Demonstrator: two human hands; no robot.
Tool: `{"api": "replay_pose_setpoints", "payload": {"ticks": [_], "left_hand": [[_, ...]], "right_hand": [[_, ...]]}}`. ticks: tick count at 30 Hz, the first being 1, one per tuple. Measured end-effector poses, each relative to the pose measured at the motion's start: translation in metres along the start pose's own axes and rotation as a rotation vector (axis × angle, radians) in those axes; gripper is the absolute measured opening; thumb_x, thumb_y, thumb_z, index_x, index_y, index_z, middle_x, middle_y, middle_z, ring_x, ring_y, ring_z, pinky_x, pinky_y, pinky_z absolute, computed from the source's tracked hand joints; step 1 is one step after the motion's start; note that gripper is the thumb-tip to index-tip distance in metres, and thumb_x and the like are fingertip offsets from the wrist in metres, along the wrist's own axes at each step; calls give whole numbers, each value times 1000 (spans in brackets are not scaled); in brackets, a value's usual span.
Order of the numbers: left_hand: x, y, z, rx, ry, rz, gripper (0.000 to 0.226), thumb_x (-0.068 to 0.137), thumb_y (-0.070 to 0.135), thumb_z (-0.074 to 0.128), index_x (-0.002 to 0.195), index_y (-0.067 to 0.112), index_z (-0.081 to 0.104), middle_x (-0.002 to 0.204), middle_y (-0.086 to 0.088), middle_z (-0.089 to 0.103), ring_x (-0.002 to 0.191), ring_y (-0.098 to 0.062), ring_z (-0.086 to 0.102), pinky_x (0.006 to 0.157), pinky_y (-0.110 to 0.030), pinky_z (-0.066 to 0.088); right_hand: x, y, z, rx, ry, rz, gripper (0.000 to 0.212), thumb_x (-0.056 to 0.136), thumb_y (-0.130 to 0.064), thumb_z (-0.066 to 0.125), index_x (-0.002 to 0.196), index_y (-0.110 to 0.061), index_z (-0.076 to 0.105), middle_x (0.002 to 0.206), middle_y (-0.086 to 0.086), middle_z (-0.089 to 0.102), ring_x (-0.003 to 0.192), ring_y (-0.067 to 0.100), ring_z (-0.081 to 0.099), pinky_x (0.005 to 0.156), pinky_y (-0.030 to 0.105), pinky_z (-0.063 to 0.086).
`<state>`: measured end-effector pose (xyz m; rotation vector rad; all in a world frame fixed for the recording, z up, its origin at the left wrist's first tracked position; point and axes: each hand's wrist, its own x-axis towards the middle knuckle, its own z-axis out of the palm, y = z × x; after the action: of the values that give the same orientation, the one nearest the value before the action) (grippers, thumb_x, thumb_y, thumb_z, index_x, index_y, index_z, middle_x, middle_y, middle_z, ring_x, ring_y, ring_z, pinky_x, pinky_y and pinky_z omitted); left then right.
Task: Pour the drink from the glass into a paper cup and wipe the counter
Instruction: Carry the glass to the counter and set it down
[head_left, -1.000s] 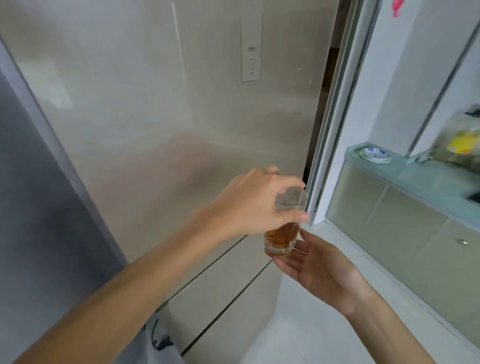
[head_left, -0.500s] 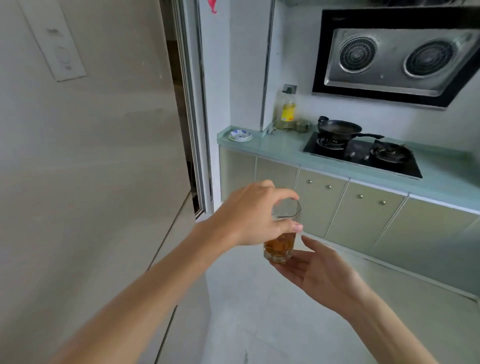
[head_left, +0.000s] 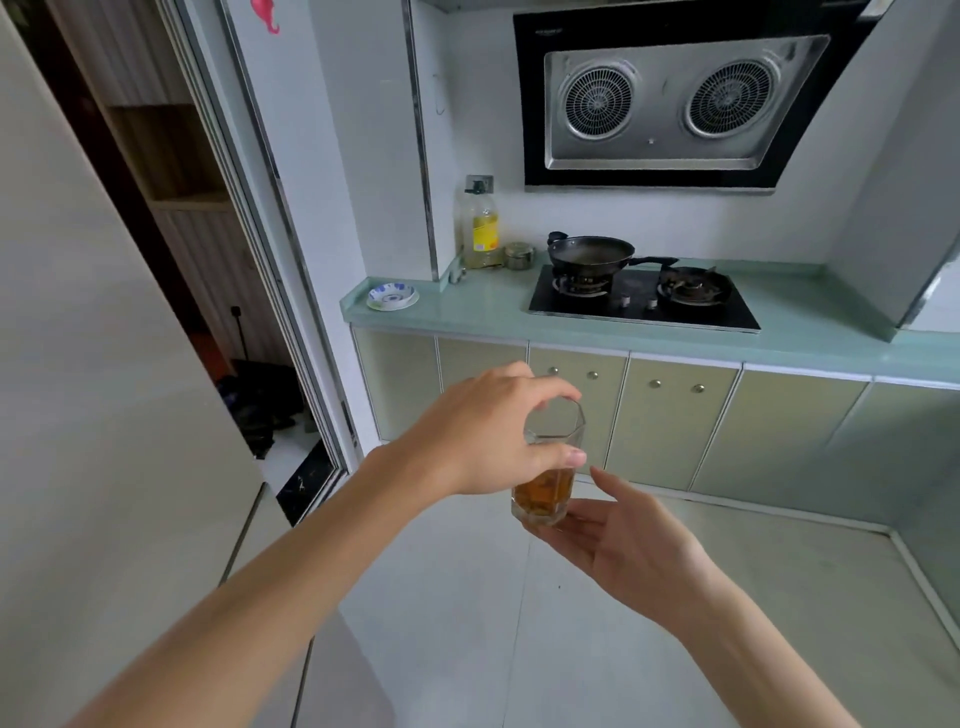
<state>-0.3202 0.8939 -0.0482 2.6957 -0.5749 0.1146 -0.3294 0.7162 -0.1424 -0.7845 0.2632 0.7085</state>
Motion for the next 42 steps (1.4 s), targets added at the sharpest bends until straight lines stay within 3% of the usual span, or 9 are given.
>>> {"api": "replay_pose_setpoints", "payload": {"ticks": [5, 8, 16, 23, 28, 34, 36, 39, 42], "left_hand": [[65, -27, -5, -43, -37, 30, 56, 78, 63, 70, 129, 45, 56, 112, 11, 58, 92, -11, 62, 86, -35, 52], [99, -46, -6, -88, -57, 34, 57, 74, 63, 73, 125, 45, 58, 109, 13, 58, 88, -8, 64, 83, -36, 54], [183, -108, -1, -85, -130, 68, 58, 72, 62, 76, 123, 44, 58, 108, 15, 58, 87, -6, 64, 81, -33, 53], [274, -183, -5, -44, -220, 166, 58, 67, 63, 79, 117, 44, 56, 107, 15, 59, 86, -5, 63, 80, -33, 54], [337, -239, -23, -20, -249, 218, 56, 66, 64, 79, 114, 45, 56, 106, 16, 59, 84, -5, 63, 79, -32, 53], [396, -299, -26, -50, -267, 245, 56, 66, 64, 78, 113, 44, 56, 105, 16, 59, 83, -6, 64, 81, -36, 55], [412, -314, -24, -43, -270, 255, 56, 67, 64, 78, 115, 44, 57, 106, 16, 59, 84, -6, 63, 81, -36, 54], [442, -341, -19, -31, -268, 247, 56, 68, 63, 77, 117, 44, 56, 107, 16, 58, 86, -6, 61, 81, -35, 54], [483, -374, -12, -15, -265, 232, 57, 69, 64, 76, 118, 45, 55, 108, 17, 57, 87, -6, 61, 80, -33, 53]], "right_hand": [[45, -42, -5, 49, 46, -29, 58, 99, -32, 49, 122, 21, 52, 121, 35, 62, 116, 41, 62, 98, 42, 53], [71, -65, -8, 42, 60, -33, 57, 99, -31, 50, 120, 22, 54, 120, 35, 62, 115, 41, 63, 94, 42, 55], [156, -108, -7, 33, 178, -20, 56, 96, -33, 55, 121, 18, 56, 123, 33, 62, 116, 40, 62, 101, 42, 49], [252, -144, 9, 100, 252, -80, 55, 94, -34, 57, 118, 16, 59, 127, 31, 60, 121, 39, 59, 98, 41, 50], [317, -169, 31, 156, 303, -123, 56, 94, -32, 55, 125, 14, 55, 126, 32, 60, 105, 39, 61, 94, 41, 51], [383, -194, 47, 202, 358, -129, 54, 92, -27, 58, 128, 13, 53, 103, 29, 64, 94, 37, 60, 84, 38, 53], [404, -203, 51, 239, 367, -137, 54, 92, -24, 58, 126, 16, 52, 107, 30, 64, 96, 39, 63, 82, 39, 58], [442, -222, 55, 299, 377, -130, 51, 94, -21, 56, 124, 20, 51, 121, 35, 60, 116, 43, 59, 78, 43, 60], [493, -245, 52, 324, 365, -107, 49, 94, -19, 55, 122, 22, 52, 111, 35, 62, 118, 45, 58, 77, 48, 58]]}}
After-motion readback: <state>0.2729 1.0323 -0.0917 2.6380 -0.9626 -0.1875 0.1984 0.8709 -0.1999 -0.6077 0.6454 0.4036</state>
